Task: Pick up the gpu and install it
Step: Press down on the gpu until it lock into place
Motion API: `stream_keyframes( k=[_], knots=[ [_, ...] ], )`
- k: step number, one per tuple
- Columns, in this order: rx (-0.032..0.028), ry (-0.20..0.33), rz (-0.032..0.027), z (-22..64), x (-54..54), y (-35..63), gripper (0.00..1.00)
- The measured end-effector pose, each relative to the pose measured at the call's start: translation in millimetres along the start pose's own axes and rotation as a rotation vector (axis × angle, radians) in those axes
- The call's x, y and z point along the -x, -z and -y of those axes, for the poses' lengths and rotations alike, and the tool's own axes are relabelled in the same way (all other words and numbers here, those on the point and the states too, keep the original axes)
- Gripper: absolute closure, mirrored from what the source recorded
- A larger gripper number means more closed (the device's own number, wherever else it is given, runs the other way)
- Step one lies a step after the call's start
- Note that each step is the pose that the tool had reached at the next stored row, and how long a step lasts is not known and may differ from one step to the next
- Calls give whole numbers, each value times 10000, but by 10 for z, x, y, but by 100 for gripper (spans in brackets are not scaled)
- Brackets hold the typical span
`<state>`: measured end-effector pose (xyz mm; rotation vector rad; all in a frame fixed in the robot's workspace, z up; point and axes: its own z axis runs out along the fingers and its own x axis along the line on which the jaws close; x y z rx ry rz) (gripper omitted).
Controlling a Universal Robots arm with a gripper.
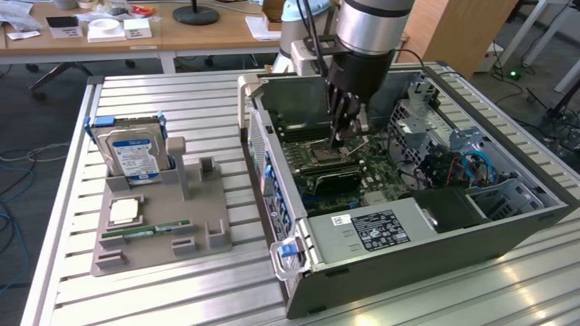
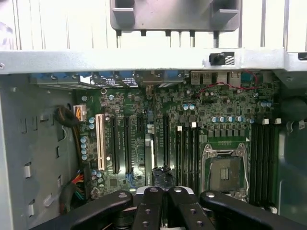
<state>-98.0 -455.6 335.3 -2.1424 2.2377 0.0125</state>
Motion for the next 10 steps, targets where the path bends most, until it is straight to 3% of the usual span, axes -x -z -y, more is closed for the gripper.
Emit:
stream_keyframes(
  k=[4, 10],
  knots=[
    [-23, -1, 0, 1, 3, 78, 89],
    [-27, -1, 1, 1, 3, 86, 89]
  ],
)
